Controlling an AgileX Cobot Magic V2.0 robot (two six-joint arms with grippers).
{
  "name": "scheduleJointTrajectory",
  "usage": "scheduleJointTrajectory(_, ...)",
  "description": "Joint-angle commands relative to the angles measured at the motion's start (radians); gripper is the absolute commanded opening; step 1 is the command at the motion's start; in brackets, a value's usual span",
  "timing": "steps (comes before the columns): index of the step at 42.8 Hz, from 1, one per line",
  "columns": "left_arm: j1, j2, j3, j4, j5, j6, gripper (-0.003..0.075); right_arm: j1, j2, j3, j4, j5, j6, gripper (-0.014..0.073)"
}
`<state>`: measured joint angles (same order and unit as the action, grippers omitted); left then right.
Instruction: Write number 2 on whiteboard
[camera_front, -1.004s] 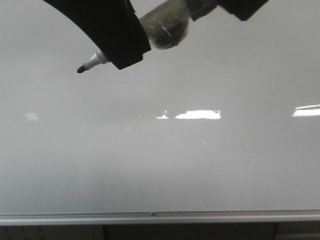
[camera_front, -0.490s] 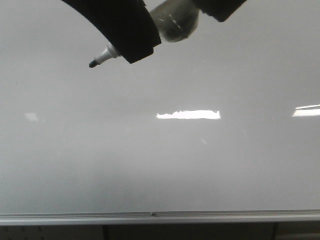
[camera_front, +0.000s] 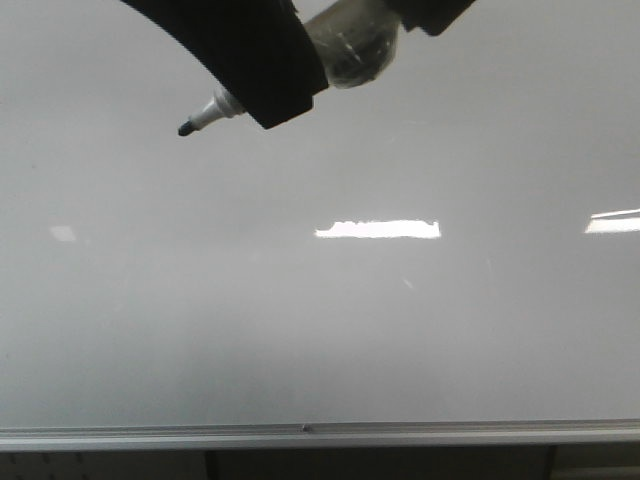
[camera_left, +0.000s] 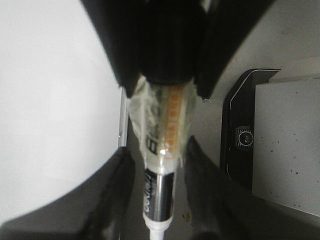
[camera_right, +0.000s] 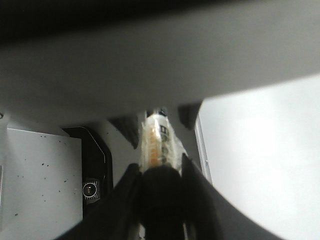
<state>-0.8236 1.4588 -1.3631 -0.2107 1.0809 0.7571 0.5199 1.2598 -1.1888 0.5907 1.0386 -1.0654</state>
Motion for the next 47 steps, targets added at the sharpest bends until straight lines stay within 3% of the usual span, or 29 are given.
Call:
scheduleJointTrajectory(1, -0.005, -0.054, -0.055, -0.029, -0.023, -0.022, 0.0407, 0.002, -0.024, -0.032, 0.046, -0.026, -0.006, 0.0011)
scheduleJointTrajectory(6, -0.004, -0.098, -0.058, 0.008, -0.001, -0.08, 0.041, 0.002, -0.029, -0.047, 0.003, -0.014, 0.014, 0.0011)
scheduleJointTrajectory(11, 0.043, -0.165, -0.037, 0.035, 0.038, -0.146, 0.041, 0.002, -0.038, -0.08, -0.112, 0.0, 0.115, 0.0011)
scheduleJointTrajectory(22, 0.276, -0.387, 0.109, -0.05, 0.028, -0.167, 0.041, 0.0, -0.09, -0.133, -0.393, 0.036, 0.521, 0.0011)
scheduleJointTrajectory(28, 0.423, -0.532, 0.235, -0.15, -0.063, -0.171, 0.041, -0.051, -0.136, -0.116, -0.48, 0.025, 0.755, 0.0011)
scheduleJointTrajectory(37, 0.569, -0.68, 0.366, -0.238, -0.146, -0.175, 0.0408, -0.089, -0.293, 0.102, -0.466, -0.217, 0.812, 0.0011)
scheduleJointTrajectory(47, 0.582, -0.695, 0.377, -0.238, -0.155, -0.175, 0.0408, -0.089, -0.44, 0.412, -0.466, -0.588, 0.845, 0.0011)
